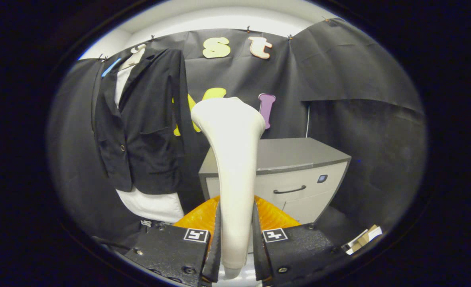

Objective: Iron the clothes twice with a garment steamer, once on the left side and once on the right side.

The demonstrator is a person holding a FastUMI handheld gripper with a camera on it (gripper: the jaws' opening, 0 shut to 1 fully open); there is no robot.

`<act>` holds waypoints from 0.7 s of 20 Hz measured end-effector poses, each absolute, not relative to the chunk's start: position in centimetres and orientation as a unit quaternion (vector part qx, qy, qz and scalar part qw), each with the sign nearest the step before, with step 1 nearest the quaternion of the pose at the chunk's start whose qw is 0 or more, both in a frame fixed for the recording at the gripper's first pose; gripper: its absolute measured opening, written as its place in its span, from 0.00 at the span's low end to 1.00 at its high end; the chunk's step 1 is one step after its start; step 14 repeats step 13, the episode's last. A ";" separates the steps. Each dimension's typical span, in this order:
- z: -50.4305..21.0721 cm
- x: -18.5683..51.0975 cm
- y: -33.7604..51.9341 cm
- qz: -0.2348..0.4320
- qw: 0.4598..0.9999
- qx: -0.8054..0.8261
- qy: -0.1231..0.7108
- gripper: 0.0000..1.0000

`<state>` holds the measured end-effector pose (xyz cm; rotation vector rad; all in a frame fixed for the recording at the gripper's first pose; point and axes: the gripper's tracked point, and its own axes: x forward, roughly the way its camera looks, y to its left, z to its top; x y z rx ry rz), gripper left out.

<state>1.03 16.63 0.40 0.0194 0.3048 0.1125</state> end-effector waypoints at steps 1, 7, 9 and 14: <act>0.6 1.3 15.5 0.057 0.987 0.014 0.148 0.36; 1.9 2.0 8.2 0.055 0.988 0.029 0.143 0.36; 1.7 2.0 6.6 0.059 0.987 0.034 0.145 0.36; 1.1 1.6 3.9 0.068 0.986 0.036 0.149 0.36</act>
